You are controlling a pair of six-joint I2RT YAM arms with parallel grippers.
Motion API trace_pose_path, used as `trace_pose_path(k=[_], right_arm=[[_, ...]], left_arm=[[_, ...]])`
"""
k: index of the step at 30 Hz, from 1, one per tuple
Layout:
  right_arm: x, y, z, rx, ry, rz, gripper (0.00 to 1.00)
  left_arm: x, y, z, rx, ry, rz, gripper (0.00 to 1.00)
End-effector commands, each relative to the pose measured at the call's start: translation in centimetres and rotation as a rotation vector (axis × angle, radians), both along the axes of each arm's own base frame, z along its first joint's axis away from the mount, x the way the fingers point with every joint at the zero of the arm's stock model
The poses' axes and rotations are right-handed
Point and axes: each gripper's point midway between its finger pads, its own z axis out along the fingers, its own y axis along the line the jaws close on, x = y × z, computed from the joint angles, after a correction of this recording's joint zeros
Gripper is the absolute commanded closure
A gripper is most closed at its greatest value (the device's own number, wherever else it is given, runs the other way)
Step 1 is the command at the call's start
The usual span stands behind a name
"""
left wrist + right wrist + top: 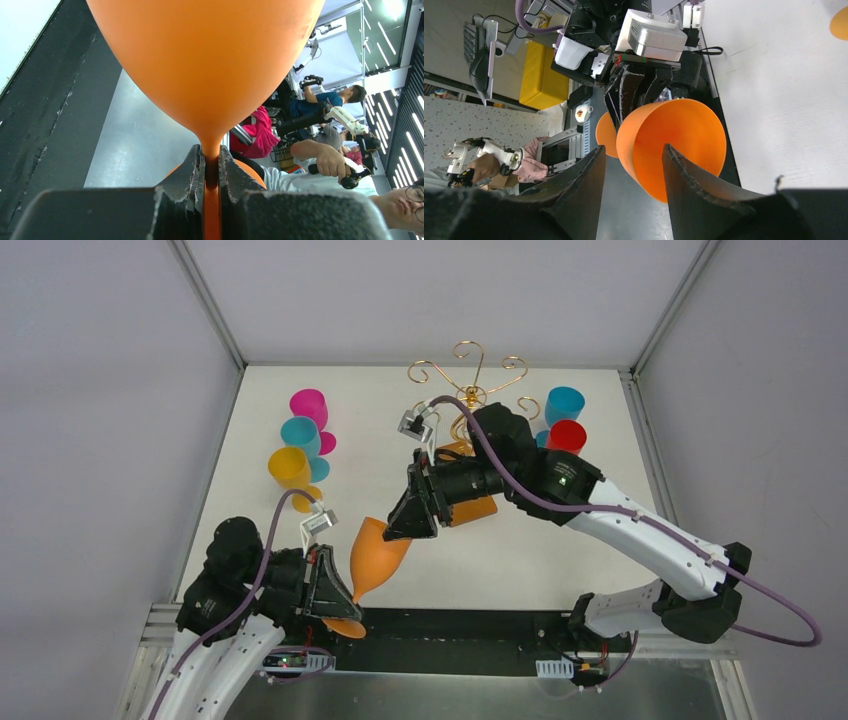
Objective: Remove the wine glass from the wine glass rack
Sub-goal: Place the wine glass at the center of the board.
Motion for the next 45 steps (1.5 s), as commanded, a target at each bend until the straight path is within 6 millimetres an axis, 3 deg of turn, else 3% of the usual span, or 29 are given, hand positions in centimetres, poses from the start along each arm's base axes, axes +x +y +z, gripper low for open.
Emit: trace_pose_path(k=[1, 20, 24, 28, 32, 41, 45], right_arm=[[-0.7, 0.7, 2.3, 0.058, 0.019, 0.064, 0.52], [-2.5, 0.3, 0.4, -0.062, 0.136, 0.181, 0.68], [-2.7, 0.2, 0.0, -0.069, 0.145, 0.188, 0.76], [-2.9, 0.1, -0.1, -0.067, 0.152, 0.201, 0.98], [-3.1, 0.0, -0.1, -0.056, 0.155, 0.211, 1.0], [-3.6, -0.7, -0.7, -0.055, 0.159, 0.204, 1.0], [-3.6, -2.2, -2.0, -0.093, 0.129, 0.172, 1.0]], left_arm=[[-0.6, 0.2, 0.8, -0.035, -0.091, -0.038, 1.0], [-0.4, 0.1, 0.5, -0.028, -0.084, -0.037, 1.0], [-0.3, 0.0, 0.6, -0.027, -0.086, -0.036, 1.0], [-0.2, 0.0, 0.5, -0.023, -0.082, -0.032, 1.0], [0.1, -0.1, 0.1, -0.015, -0.074, -0.023, 0.99], [0.3, -0.1, -0.1, -0.002, -0.082, -0.002, 0.58], [1.1, -0.3, -0.8, 0.024, -0.064, 0.027, 0.53]])
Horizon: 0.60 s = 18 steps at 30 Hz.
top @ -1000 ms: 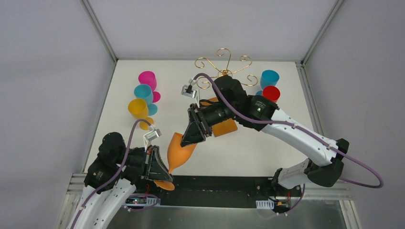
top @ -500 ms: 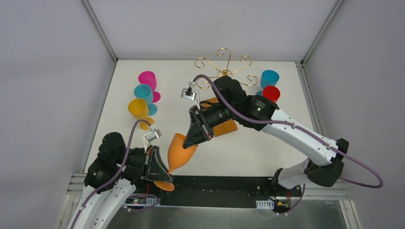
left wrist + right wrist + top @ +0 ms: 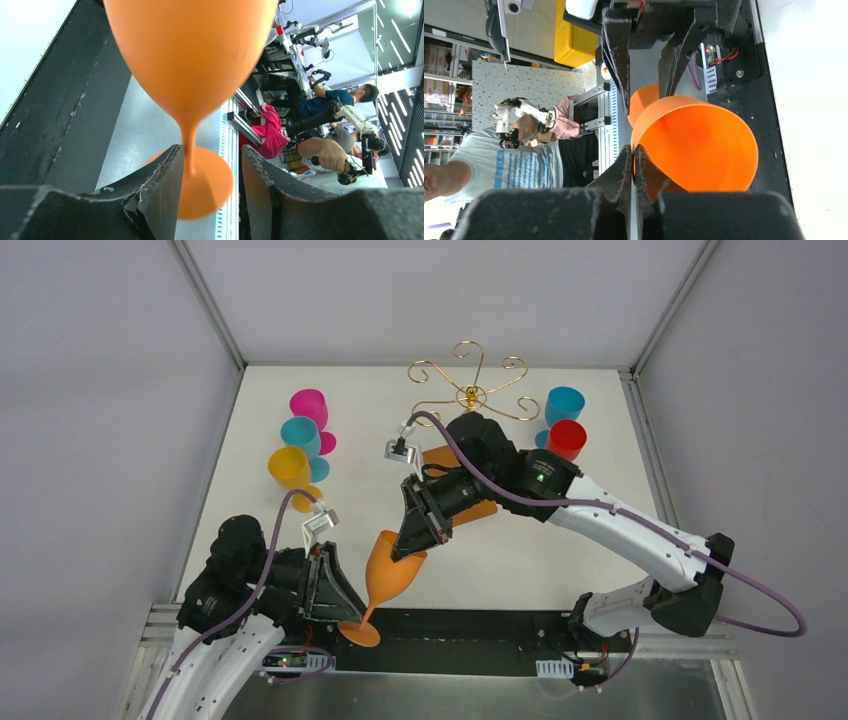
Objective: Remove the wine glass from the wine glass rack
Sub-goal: Place the wine glass at the center of the board.
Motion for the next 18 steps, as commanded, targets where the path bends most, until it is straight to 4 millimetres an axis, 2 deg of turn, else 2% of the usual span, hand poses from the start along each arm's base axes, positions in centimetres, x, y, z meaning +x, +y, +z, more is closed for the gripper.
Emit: trace_pose_path(k=[1, 4, 8, 12, 16, 18], right_arm=[[-0.8, -2.5, 0.8, 0.027, -0.068, -0.013, 1.0], [-0.5, -4.1, -0.5, -0.022, -0.097, -0.061, 1.0], [1.4, -6.9, -2.9, -0.146, -0.167, -0.221, 1.0], [4.3, -10.3, -4.4, -0.218, -0.227, -0.431, 1.0], [8.1, -15.4, -5.7, -0.332, -0.37, -0.704, 1.0], [9.3, -17.3, -6.0, -0.367, -0.408, -0.795, 1.0]], left_arm=[[0.9, -0.3, -0.2, 0.015, -0.023, 0.026, 0.53], [2.0, -0.5, -0.8, 0.043, -0.017, 0.074, 0.49], [3.8, -0.8, -1.9, 0.097, 0.0, 0.144, 0.47], [5.4, -0.9, -2.6, 0.139, -0.006, 0.204, 0.46], [7.0, -0.8, -3.2, 0.179, -0.034, 0.279, 0.46], [7.9, -0.7, -3.6, 0.201, -0.047, 0.323, 0.46]])
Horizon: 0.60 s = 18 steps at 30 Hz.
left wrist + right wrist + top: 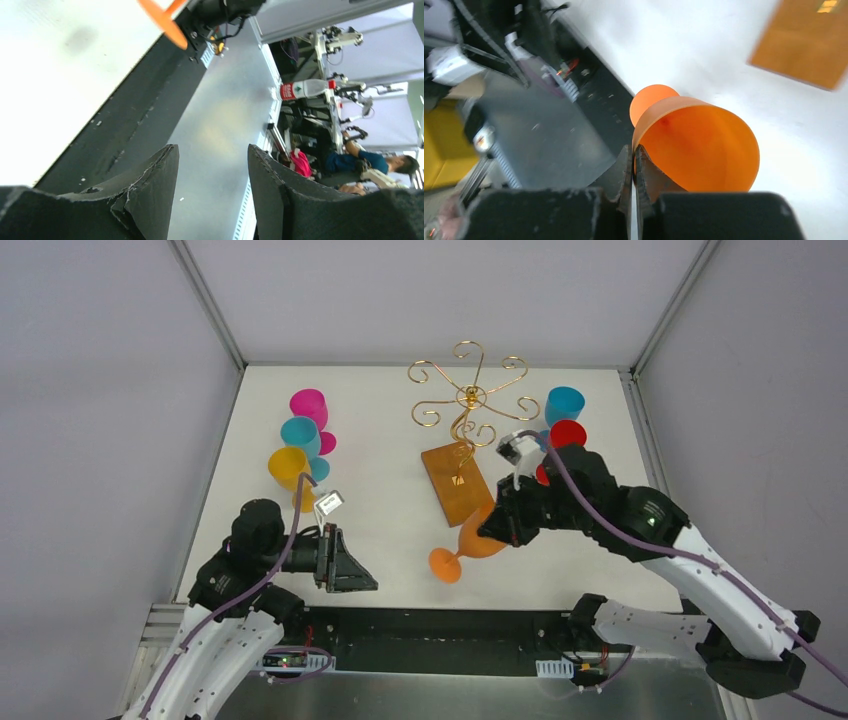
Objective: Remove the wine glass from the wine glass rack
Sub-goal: Place the wine glass at the center of the board.
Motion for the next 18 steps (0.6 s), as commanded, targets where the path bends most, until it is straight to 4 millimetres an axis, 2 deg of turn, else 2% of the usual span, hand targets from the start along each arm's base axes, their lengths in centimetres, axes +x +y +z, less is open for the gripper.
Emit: trace_pose_path(k=[1, 4, 7, 12, 15, 18], right_arm=[[4.6, -5.6, -1.0, -0.14, -0.163, -0.308, 1.0], [6.5, -8.5, -1.2, -0.209, -0.221, -0.453, 1.0], [7.8, -10.7, -1.2, -0.27, -0.258, -0.546, 1.0], [9.4, -12.8, -2.1, -0.36, -0.24, -0.632, 1.0], [10.7, -14.4, -2.7, -0.424, -0.237, -0.705, 1.0], [11.6, -15.6, -3.5, -0.468, -0.21, -0.751, 1.0]], left_arm=[[2.3, 0.3, -0.2, 0.055, -0.092, 0.099, 0.46], [3.5, 0.9, -0.6, 0.098, -0.113, 0.18, 0.47], [4.0, 1.4, 0.2, 0.113, -0.167, 0.219, 0.46], [4.7, 1.9, 1.5, 0.141, -0.247, 0.238, 0.46], [5.7, 2.2, 1.3, 0.181, -0.275, 0.266, 0.46], [6.8, 2.5, 0.3, 0.228, -0.27, 0.301, 0.46]])
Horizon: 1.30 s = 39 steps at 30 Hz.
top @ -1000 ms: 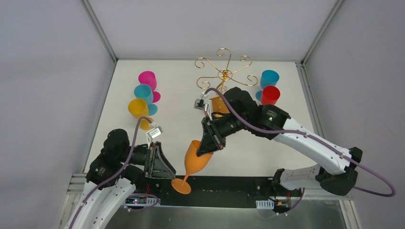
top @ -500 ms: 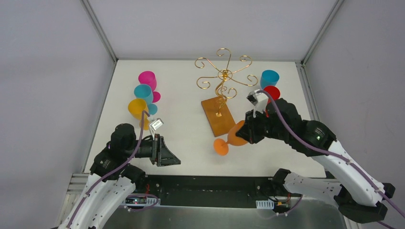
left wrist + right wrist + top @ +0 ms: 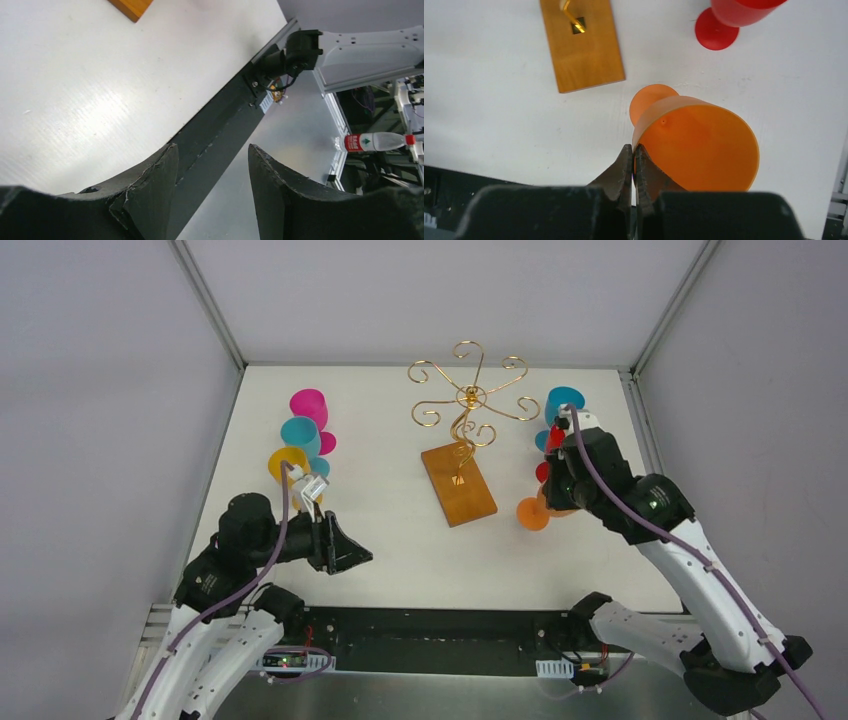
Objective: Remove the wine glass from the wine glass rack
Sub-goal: Place the wine glass at the center of the board.
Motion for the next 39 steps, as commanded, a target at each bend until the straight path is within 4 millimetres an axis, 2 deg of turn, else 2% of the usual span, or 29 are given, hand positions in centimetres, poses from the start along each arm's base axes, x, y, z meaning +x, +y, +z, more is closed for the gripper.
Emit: trace_pose_path(k=[1, 7, 18, 27, 39], right_arm=[[1.6, -2.7, -0.7, -0.089, 0.011, -0.101, 1.0], [3.5, -4.3, -2.4, -0.119, 0.097, -0.168, 1.0], [6.8, -5.7, -4.7, -0.151, 0.179, -0.252, 1.0], [9.9, -6.7, -5.7, -0.182, 0.134, -0.338, 1.0], [11.1, -6.9, -7.1, -0.194, 0.163, -0.364, 1.0]], left_arm=[[1.9, 0.7, -1.1, 0.084, -0.037, 0.061, 0.46], [2.2, 1.2, -2.0, 0.101, -0.036, 0.097, 0.46], [1.7, 1.8, -1.3, 0.071, -0.089, 0.128, 0.45], [1.8, 2.1, -1.2, 0.071, -0.103, 0.151, 0.45], [1.8, 2.1, -1.2, 0.073, -0.111, 0.15, 0.45]])
